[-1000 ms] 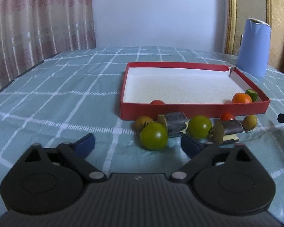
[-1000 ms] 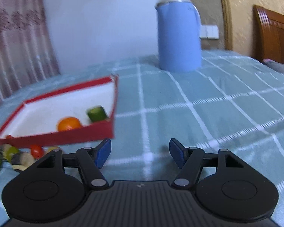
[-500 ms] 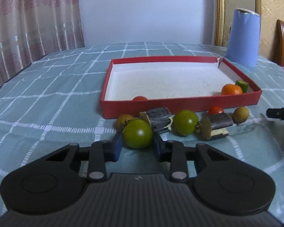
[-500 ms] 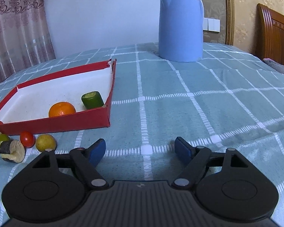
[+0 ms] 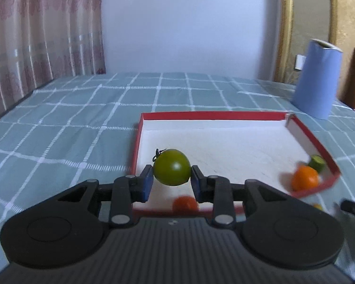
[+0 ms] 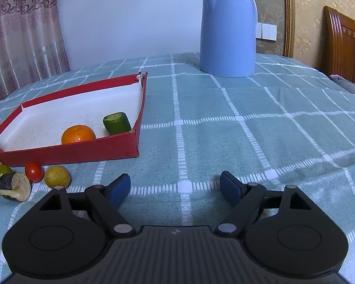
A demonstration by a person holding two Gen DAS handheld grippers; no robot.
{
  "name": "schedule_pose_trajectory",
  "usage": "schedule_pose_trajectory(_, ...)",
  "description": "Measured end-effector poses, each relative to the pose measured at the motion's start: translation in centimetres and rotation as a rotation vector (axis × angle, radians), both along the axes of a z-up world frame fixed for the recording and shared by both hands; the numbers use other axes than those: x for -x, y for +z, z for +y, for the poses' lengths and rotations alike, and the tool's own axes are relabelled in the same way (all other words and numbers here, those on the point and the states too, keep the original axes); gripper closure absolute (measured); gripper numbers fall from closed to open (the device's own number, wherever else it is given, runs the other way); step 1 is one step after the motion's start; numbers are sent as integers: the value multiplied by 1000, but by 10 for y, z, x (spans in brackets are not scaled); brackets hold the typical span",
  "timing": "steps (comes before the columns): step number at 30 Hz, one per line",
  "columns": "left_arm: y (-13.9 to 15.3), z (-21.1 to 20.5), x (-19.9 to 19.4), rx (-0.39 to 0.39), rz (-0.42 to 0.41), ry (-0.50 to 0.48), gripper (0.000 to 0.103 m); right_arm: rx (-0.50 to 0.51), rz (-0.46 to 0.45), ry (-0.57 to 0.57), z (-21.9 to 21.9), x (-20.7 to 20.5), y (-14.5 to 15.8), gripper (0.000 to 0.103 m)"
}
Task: Organize fruits
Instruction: 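Lower the green tomato into the tray and open the left gripper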
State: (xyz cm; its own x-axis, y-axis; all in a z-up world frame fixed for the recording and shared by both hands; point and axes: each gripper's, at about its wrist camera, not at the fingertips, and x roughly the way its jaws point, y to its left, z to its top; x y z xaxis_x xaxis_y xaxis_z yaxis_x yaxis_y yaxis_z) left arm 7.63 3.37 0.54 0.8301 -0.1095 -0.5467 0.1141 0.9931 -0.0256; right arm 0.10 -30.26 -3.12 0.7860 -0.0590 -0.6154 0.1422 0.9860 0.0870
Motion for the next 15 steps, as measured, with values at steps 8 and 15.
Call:
schedule_pose_trajectory(8,-23,4,-46,46,102,19,72,17,8,6,2,-2,0,18)
schedule_pose_trajectory(15,-31,-1,-47,21,103,-5,65,19,9,7,3,-2,-1,17)
